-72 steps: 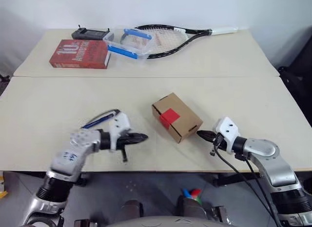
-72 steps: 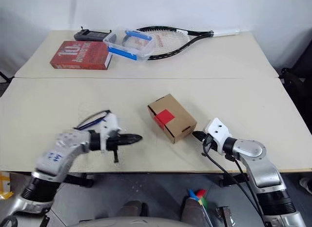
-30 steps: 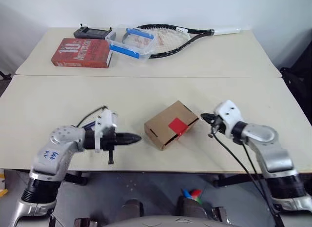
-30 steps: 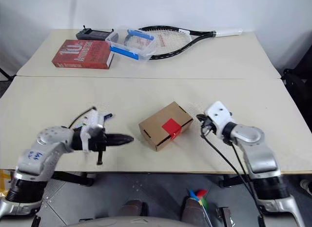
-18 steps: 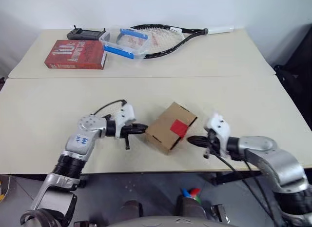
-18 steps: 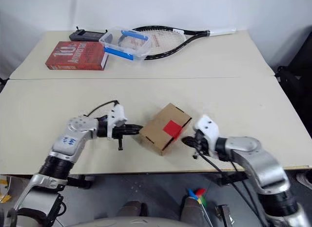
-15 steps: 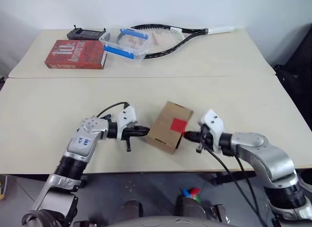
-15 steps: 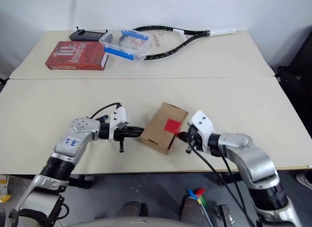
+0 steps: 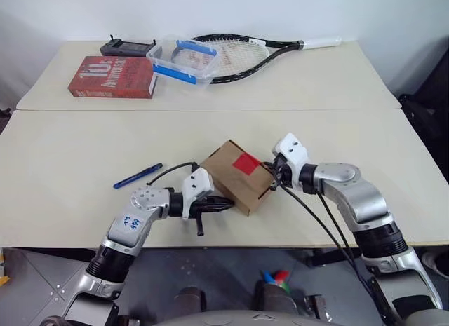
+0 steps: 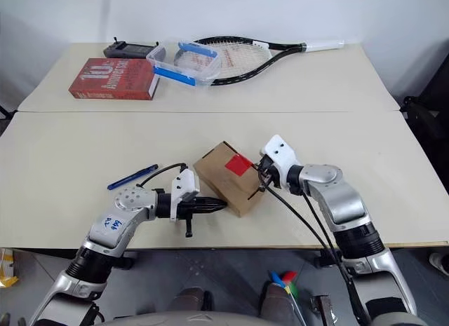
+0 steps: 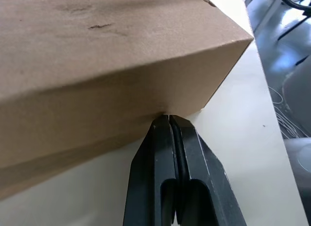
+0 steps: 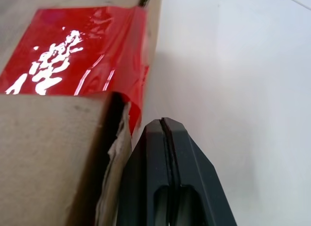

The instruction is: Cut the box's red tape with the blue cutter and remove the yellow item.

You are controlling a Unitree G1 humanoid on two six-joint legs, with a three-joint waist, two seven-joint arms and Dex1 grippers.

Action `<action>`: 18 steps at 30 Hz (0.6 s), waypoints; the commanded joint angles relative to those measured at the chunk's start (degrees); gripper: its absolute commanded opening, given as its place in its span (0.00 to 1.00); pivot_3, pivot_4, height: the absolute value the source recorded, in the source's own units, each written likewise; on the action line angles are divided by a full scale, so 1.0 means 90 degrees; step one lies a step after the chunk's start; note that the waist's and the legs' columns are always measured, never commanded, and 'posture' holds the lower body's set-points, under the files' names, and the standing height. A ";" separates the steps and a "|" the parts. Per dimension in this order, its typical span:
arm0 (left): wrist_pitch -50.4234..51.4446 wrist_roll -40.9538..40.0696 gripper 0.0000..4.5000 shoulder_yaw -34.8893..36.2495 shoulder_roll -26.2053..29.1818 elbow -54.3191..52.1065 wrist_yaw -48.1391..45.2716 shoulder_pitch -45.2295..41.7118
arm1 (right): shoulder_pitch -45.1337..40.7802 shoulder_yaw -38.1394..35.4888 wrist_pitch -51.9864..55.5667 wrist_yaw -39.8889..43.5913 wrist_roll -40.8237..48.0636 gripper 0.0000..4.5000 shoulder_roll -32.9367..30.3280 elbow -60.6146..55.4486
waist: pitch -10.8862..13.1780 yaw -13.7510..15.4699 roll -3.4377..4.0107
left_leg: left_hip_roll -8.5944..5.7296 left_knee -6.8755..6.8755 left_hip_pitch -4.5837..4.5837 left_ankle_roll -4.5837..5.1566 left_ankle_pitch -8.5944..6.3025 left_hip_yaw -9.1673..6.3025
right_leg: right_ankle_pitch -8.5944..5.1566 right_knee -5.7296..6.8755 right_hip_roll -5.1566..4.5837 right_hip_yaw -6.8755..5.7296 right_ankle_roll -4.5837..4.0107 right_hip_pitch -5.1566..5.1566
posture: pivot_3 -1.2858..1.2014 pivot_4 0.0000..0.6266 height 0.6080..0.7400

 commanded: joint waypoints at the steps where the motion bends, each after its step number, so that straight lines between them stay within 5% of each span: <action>1: -0.0025 -0.0036 0.01 0.0100 0.0040 -0.0276 0.0128 0.0055 | -0.0199 -0.0032 -0.0577 0.0148 -0.0178 0.00 -0.0015 0.0279 | 0.0000 -0.0001 0.0000 | 0.0000 0.0000 -0.0001 0.0000 0.0000 0.0000 | 0.0000 0.0000 0.0000 0.0000 0.0000 0.0000 | 0.52 0.24 1.00; 12: 0.0533 -0.0673 0.01 0.0888 0.0851 -0.1233 0.0003 0.0893 | 0.0204 -0.1293 -0.1108 0.1079 0.0714 0.00 -0.0762 -0.0138 | 0.0001 -0.0079 0.0000 | 0.0001 -0.0007 -0.0002 -0.0001 -0.0001 -0.0001 | 0.0000 -0.0007 -0.0001 -0.0002 0.0000 0.0000 | 0.52 0.24 1.00; 15: 0.0445 -0.1406 0.12 0.3127 0.1409 -0.1582 -0.0028 0.2154 | 0.1127 -0.2538 -0.1731 0.2262 0.1920 0.12 -0.1156 -0.0795 | 0.0003 -0.0079 -0.0002 | 0.0006 -0.0017 -0.0002 -0.0004 -0.0003 -0.0001 | 0.0000 -0.0016 0.0001 -0.0003 0.0000 -0.0001 | 0.52 0.24 1.00; 18: 0.0323 -0.1872 0.30 0.4636 0.1665 -0.1358 -0.0109 0.2905 | 0.1678 -0.3050 -0.2083 0.2470 0.2270 0.32 -0.1185 -0.1134 | 0.0006 -0.0111 0.0000 | 0.0014 -0.0025 0.0003 -0.0008 -0.0010 0.0003 | -0.0002 -0.0025 0.0007 -0.0007 -0.0002 0.0001 | 0.52 0.24 1.00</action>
